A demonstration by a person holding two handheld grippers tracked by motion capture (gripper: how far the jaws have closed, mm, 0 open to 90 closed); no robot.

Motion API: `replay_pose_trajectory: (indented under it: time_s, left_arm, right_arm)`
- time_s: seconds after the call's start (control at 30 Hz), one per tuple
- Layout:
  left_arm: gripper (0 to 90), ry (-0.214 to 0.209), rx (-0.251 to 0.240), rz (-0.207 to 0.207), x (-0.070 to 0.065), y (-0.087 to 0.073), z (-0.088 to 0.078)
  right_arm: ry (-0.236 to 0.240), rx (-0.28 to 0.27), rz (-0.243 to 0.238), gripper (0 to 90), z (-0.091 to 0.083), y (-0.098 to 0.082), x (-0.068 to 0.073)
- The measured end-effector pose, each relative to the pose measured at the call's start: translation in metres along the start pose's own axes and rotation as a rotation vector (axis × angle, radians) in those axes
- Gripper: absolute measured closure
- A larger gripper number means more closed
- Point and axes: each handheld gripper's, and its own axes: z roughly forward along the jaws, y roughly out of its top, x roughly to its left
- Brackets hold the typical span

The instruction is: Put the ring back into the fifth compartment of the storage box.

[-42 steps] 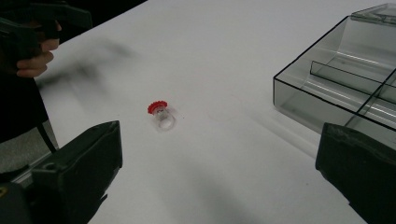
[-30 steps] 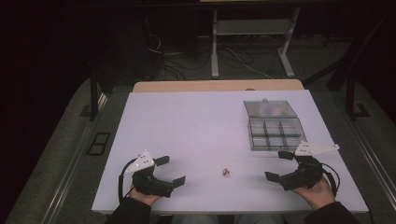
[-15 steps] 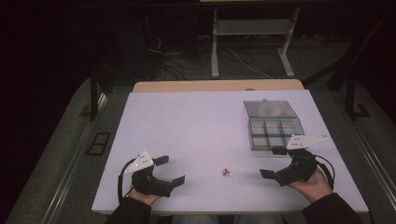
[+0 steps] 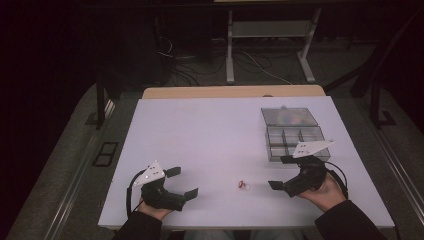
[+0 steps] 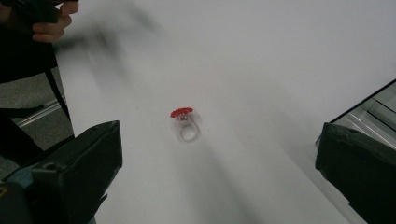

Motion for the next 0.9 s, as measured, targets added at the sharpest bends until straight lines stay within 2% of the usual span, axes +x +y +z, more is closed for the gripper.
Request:
replay_pose_trajectory:
  time_s: [0.23,0.9]
  left_arm:
    - [0.0,0.002,0.003,0.0,0.0,0.0,0.0]
    - [0.0,-0.005,0.004,0.003,0.0,0.0,0.001]
  right_arm:
    - [0.012,0.014,-0.013,0.1,0.008,0.006,0.001]
    - [0.059,0.119,-0.072,0.1,0.043,0.019,0.012]
